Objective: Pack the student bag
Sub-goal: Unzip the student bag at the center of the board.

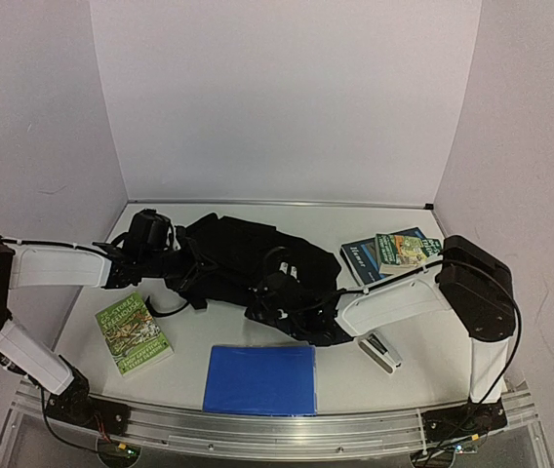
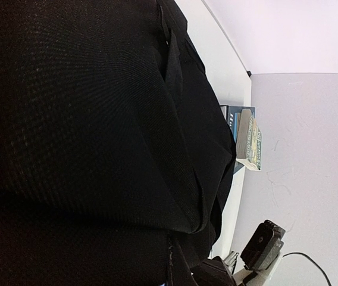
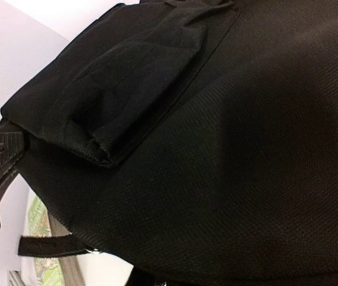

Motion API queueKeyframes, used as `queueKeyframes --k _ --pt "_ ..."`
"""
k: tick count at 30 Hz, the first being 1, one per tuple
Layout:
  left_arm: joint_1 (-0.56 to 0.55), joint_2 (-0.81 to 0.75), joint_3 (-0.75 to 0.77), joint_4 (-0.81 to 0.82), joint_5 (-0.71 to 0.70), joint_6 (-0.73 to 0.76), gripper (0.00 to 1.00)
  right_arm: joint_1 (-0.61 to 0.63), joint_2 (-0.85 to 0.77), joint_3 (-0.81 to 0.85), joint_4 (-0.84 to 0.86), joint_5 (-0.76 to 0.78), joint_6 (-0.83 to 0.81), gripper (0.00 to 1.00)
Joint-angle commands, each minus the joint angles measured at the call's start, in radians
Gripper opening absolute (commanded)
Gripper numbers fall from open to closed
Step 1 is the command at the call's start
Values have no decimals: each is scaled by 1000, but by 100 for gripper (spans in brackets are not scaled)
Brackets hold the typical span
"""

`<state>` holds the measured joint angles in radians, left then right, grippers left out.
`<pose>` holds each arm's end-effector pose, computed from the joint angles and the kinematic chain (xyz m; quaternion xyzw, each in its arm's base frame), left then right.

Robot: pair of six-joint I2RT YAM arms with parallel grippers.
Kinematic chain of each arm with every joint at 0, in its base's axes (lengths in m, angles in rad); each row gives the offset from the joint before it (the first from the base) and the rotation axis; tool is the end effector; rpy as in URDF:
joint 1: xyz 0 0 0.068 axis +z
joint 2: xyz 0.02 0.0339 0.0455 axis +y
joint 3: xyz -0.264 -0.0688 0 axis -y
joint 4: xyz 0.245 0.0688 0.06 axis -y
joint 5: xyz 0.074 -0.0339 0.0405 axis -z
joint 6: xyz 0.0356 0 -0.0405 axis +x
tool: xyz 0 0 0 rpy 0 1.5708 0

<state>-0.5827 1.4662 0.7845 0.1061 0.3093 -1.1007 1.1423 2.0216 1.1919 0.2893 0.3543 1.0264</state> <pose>0.2537 -0.1802 0.2095 -0.1513 0.8581 -0.4419 0.2132 0.1927 0.3922 0.1556 0.0371 0.8602 0.3570 0.3623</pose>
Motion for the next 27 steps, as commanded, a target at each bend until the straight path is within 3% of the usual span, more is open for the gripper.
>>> queueKeyframes --k 1,12,27 --pt "-4 -55 44 20 -21 24 0 0 -20 24 -36 58 20 0" --pt "24 -62 21 -30 -64 63 0 0 -124 -81 -36 -47 20 0" --pt "145 -92 -61 -75 -50 119 0 0 -202 -179 -36 -208 53 0"
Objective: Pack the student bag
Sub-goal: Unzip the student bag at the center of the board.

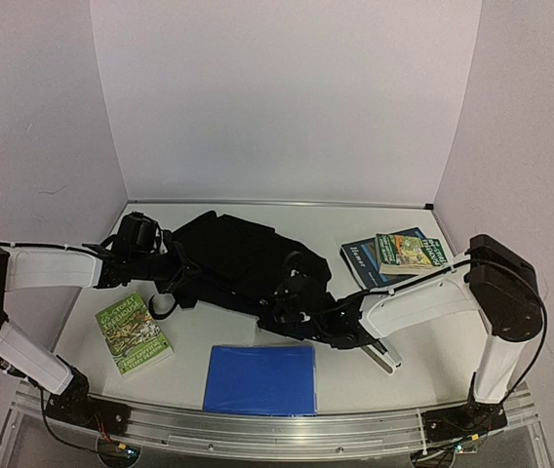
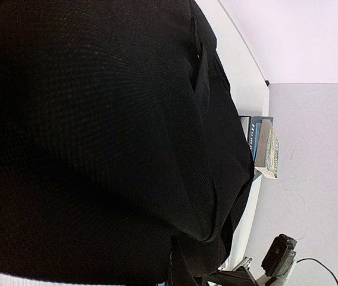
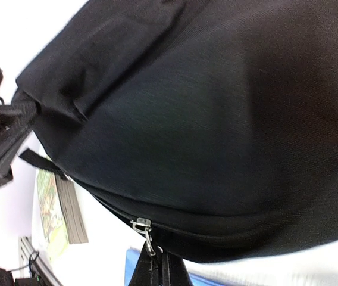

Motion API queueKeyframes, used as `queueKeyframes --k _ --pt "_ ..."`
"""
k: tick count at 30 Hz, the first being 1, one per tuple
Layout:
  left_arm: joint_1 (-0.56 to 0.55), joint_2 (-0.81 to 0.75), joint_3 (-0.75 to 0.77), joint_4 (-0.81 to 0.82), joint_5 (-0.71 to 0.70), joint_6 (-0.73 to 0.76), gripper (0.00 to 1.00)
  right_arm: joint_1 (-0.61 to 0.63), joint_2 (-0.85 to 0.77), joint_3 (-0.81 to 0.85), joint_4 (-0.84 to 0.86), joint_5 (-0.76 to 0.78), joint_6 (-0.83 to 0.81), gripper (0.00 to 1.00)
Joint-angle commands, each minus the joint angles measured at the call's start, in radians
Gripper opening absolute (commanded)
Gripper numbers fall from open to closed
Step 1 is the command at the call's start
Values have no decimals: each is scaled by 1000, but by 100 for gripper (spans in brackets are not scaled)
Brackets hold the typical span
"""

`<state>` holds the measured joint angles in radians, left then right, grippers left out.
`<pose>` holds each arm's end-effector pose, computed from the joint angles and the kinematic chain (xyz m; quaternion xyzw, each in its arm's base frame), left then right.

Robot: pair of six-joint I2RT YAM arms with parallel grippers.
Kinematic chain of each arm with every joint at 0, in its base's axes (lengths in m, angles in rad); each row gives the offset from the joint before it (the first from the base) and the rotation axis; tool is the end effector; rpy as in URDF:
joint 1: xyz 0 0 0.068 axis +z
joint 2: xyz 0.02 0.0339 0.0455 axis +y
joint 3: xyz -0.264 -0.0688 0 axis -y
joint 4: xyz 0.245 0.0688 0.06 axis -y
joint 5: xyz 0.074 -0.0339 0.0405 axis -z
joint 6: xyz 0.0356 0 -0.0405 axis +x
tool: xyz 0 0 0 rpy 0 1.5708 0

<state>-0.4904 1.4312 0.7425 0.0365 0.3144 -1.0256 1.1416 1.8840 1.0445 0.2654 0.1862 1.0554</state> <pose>0.2562 -0.1493 0.2001 -0.1672 0.8722 -0.4029 0.2215 0.1729 0.3620 0.1632 0.0067 0.8757 0.3867 0.2892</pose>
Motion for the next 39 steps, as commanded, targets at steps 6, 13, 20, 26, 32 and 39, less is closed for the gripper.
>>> queueKeyframes --k 6,13,20,26,32,39 --pt "89 -106 -58 -109 -122 108 0 -8 -93 -63 -12 -69 26 0" --pt "144 -159 -118 -173 -165 166 0 -70 -75 -67 -12 -174 -9 0" --pt "173 -172 -142 -200 -163 231 0 -118 -51 -63 17 -350 -62 0" --pt "173 -184 -83 -241 -105 436 28 -127 -8 -31 56 -507 -101 0" --pt "153 -194 75 -304 2 631 67 -127 -21 -42 85 -536 -105 0" --pt "-36 -133 158 -269 46 818 76 -128 -74 -105 128 -513 -69 0"
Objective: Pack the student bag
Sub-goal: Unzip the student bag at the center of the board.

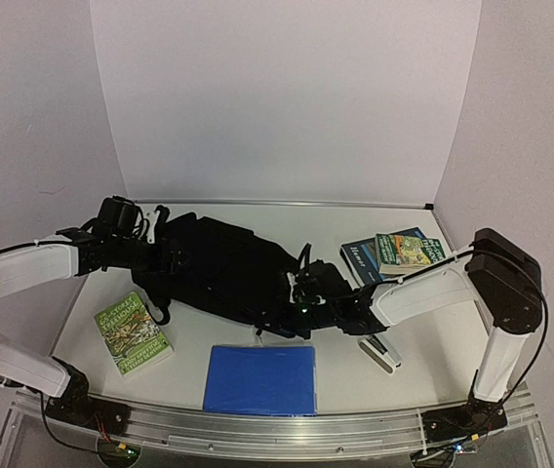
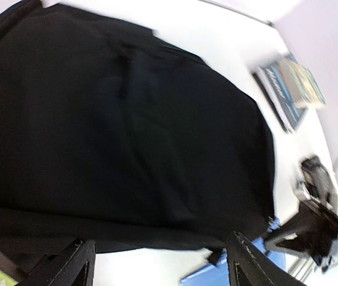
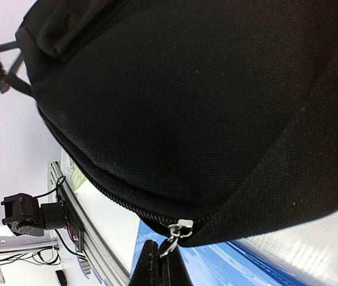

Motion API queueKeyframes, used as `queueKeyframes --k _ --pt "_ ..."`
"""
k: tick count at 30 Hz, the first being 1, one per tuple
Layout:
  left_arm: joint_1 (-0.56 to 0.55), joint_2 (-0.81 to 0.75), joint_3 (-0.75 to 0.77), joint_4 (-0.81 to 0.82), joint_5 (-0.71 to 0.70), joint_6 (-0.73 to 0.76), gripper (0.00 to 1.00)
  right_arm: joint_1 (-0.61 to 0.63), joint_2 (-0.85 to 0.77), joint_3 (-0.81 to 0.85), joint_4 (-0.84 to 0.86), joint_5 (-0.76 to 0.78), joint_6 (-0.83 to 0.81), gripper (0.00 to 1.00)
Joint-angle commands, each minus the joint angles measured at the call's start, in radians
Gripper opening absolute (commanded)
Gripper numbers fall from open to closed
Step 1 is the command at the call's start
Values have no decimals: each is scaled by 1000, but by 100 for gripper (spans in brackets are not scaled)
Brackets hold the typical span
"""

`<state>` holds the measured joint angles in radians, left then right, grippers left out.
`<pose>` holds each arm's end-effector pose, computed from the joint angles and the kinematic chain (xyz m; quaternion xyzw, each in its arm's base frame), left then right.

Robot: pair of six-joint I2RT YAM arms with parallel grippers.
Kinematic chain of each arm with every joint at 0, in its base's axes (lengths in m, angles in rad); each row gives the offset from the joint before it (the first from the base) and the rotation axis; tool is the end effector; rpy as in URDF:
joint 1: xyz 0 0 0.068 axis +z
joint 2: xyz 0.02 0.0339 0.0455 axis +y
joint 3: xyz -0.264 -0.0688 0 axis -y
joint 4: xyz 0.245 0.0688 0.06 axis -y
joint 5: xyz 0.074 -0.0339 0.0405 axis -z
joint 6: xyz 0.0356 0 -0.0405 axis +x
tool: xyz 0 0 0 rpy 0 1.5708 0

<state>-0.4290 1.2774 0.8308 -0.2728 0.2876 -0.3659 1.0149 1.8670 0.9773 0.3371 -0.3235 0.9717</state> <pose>0.2430 -0.1223 0.2433 0.0876 0.8990 -0.2785 0.3263 0.1960 0.3370 0.1569 -0.0971 0.8599 0.4798 0.1448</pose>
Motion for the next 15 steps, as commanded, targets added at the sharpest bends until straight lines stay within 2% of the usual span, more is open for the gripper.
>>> queueKeyframes --k 1,6,11,15 --pt "-116 39 73 52 95 166 77 -2 -68 -51 68 2 21 0" --pt "-204 76 78 79 76 169 79 -14 -114 -107 102 11 40 0" --pt "-238 21 59 25 48 140 80 -35 -143 -146 115 14 48 0" --pt "-284 20 39 42 42 202 80 -44 -160 -164 121 5 47 0"
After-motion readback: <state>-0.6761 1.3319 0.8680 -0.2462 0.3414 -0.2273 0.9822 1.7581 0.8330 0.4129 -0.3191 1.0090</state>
